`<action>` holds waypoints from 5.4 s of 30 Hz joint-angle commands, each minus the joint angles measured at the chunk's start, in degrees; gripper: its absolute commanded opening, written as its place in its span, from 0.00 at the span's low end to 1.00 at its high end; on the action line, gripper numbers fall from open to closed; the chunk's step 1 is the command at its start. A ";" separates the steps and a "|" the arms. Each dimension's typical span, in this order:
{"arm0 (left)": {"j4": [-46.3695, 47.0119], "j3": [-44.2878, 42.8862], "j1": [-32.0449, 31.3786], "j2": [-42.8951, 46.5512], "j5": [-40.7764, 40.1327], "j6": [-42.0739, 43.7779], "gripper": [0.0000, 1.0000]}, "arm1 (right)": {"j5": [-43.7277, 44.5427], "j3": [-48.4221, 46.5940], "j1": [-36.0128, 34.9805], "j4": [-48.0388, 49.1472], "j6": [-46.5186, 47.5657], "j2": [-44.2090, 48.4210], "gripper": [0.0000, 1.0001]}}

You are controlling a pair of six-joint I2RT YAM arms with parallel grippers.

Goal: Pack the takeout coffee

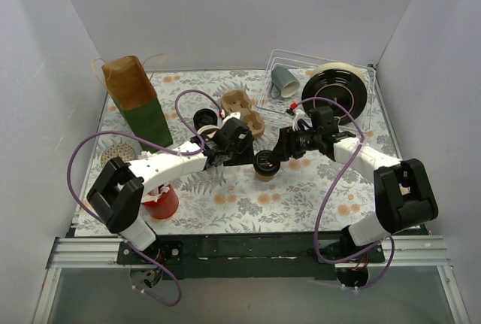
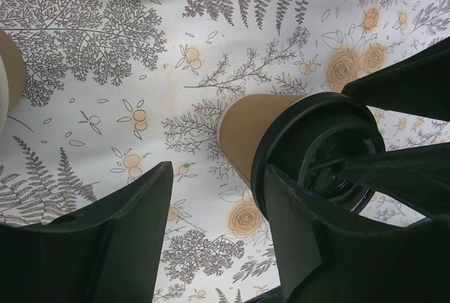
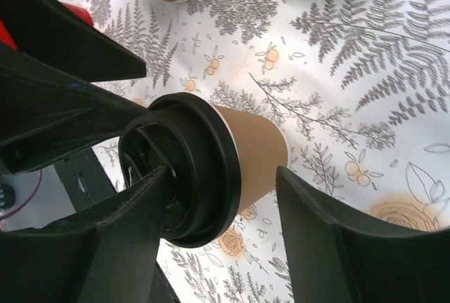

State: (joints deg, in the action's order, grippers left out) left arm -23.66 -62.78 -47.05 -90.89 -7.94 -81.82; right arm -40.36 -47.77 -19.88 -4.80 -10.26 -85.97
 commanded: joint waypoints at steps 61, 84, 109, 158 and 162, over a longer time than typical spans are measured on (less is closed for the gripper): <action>1.95 -12.45 0.20 -3.32 4.25 7.82 0.81 | 18.82 -2.42 6.08 -6.01 -6.09 8.46 0.43; 2.57 -7.88 0.29 -1.92 3.02 9.58 0.77 | 25.94 -3.91 6.08 -0.49 7.96 7.23 0.67; 5.91 -0.76 0.29 6.34 6.89 14.67 0.78 | 1.17 -31.13 9.94 -20.94 42.69 -19.30 0.73; 5.55 -1.99 2.05 13.47 12.16 2.19 0.73 | 42.74 23.33 -24.68 14.53 66.02 44.92 0.25; 6.34 0.11 3.97 12.41 15.67 2.89 0.73 | 37.65 23.51 -24.68 10.88 75.37 48.62 0.24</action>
State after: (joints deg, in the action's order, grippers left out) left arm -18.63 -65.04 -45.01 -77.82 2.17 -80.36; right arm 0.82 -23.59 -44.34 1.50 51.42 -39.86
